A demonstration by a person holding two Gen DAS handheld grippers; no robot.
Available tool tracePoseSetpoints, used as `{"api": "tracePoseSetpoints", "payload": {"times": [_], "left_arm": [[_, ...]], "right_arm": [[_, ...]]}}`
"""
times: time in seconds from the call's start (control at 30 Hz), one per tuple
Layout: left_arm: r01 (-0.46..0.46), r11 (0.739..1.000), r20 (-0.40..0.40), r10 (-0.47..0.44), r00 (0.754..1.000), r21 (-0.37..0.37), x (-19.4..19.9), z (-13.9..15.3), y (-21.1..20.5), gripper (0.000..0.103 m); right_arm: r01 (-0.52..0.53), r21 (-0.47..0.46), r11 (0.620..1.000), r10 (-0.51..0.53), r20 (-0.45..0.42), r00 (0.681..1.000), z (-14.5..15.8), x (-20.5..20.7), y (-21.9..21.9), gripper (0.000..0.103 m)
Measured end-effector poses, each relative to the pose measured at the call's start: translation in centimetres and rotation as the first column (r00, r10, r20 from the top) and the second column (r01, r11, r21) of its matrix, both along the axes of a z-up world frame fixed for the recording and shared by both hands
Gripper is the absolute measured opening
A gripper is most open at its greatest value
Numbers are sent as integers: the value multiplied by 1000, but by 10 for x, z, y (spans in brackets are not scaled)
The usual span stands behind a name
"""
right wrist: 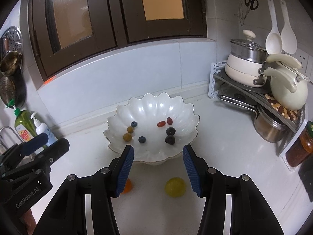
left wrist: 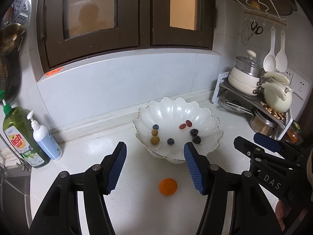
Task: Organize fruits
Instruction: 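Withdraw both open tools up and back from the white bowl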
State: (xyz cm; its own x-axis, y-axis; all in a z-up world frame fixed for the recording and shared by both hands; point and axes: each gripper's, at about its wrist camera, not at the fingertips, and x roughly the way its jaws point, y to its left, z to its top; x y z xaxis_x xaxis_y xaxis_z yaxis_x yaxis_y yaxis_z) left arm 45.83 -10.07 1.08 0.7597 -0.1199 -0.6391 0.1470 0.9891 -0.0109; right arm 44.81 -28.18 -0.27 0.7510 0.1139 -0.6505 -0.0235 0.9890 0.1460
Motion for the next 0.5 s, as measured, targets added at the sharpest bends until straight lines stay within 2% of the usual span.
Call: {"api": "tracePoseSetpoints", "payload": {"times": [0.2,0.5], "left_arm": [[1,1000,16,-1,1000,24,-11,-5,0,60],[28,999,-21,-27,999,29,-20,-24,-4,60]], "right_arm": [[13,-36,999,-12,36,999,-2,-16,4,53],[18,-35,999,-17,32,999,-18,-30,1,53]]}}
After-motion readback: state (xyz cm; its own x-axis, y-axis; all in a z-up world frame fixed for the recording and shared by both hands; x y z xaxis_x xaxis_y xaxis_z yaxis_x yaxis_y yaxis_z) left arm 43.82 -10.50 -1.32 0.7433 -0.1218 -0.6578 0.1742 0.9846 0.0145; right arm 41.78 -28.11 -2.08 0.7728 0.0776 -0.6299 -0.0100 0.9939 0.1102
